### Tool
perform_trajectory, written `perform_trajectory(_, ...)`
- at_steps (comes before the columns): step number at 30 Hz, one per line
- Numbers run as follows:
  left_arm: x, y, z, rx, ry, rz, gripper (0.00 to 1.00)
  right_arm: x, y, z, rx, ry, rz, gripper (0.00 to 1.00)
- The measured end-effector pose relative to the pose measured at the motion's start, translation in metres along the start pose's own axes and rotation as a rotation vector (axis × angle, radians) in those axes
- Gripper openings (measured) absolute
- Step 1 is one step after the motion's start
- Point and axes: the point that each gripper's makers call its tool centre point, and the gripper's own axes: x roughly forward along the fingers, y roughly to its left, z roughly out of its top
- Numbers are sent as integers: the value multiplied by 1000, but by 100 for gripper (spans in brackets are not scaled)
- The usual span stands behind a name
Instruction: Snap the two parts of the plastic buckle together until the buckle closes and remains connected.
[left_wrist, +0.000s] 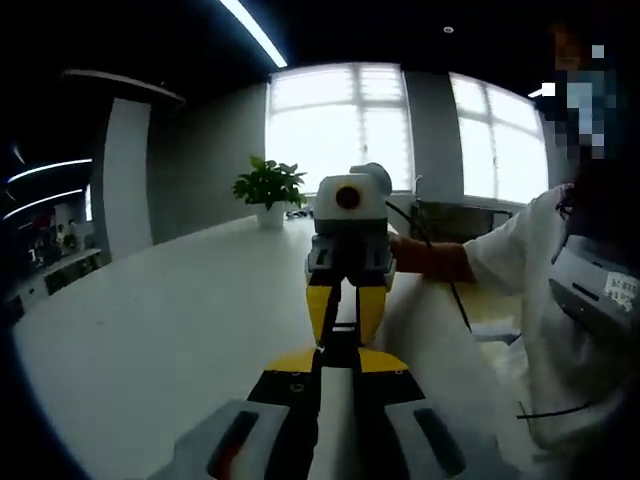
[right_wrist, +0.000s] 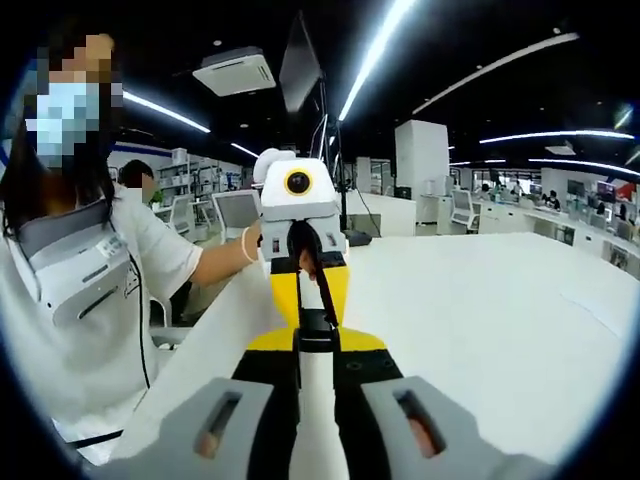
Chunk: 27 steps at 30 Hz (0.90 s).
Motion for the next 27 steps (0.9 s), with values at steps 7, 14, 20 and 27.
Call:
perform_trajectory(7, -1, -1, 4, 2, -16, -11, 10, 0, 4, 5, -18, -7, 20, 10)
perform_trajectory(14, -1, -1, 4, 11, 2, -12, 11, 0, 5, 5, -19, -11, 35, 11)
perform_trajectory(20, 1, 2, 3, 9, 8, -11, 11, 0, 3, 3, -25, -14, 37, 11)
perform_trajectory(27, 5, 6, -6, -2, 30, -6, 11, 3, -2, -4, -24, -10, 42, 11)
